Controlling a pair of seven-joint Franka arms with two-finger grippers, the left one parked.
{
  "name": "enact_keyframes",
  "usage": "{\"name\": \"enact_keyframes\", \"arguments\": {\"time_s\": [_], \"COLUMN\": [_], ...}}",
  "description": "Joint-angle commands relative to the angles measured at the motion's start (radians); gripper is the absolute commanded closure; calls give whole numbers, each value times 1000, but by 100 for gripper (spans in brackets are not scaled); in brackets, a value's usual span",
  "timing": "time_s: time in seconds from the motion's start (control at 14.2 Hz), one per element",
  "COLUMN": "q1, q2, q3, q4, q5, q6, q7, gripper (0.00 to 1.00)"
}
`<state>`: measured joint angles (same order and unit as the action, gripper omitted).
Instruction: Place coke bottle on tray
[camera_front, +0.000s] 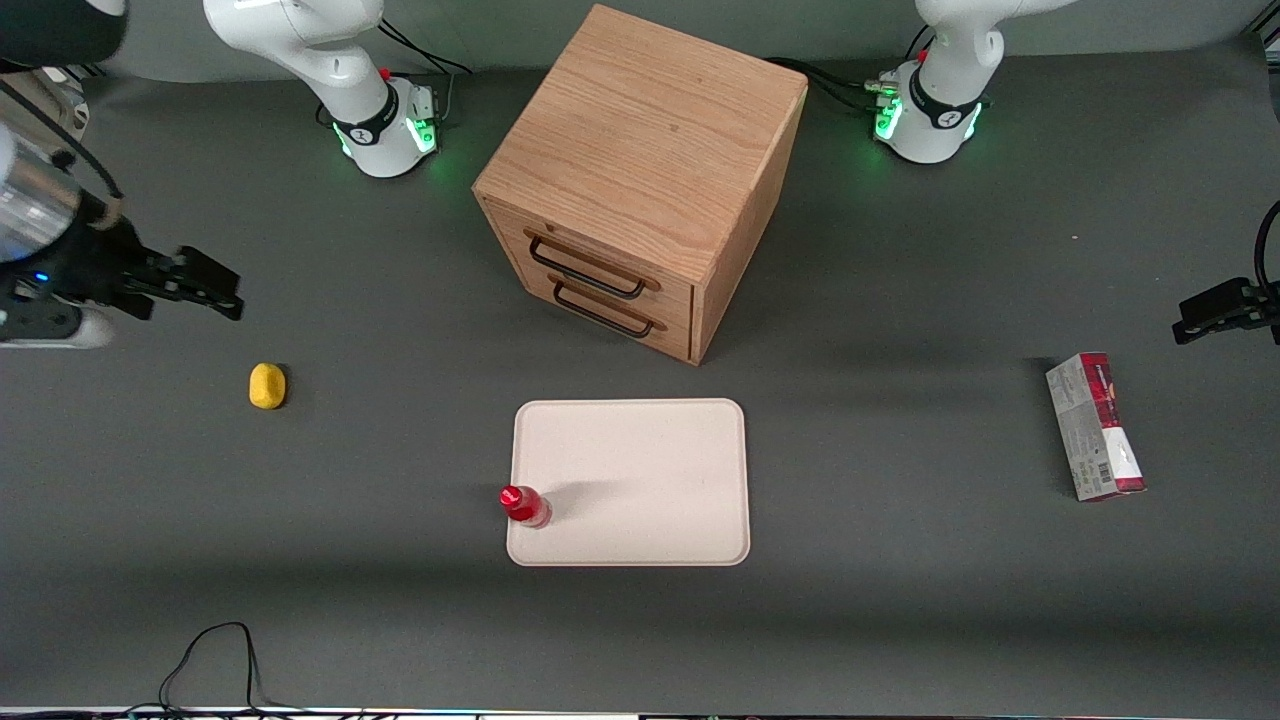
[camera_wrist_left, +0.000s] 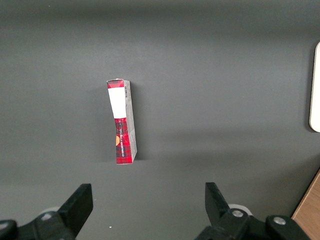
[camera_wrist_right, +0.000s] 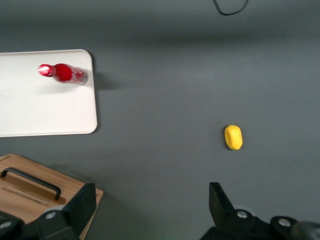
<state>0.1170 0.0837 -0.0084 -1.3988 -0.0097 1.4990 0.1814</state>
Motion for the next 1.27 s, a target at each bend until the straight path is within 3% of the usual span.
{"name": "enact_keyframes", "arguments": {"time_s": [0.0,0.71,0.92,1.2], "q1": [-54,-72,-131,-134], "q2": [-126,-113,-81,-84], "q3": [7,-65,-36,-9], "q4": [-201,-216,-169,-163], "q5": [7,4,-1,-10], "q6": [96,96,86,82], "q7": [-23,-174,-207,-197], "gripper": [0,0,0,0]}}
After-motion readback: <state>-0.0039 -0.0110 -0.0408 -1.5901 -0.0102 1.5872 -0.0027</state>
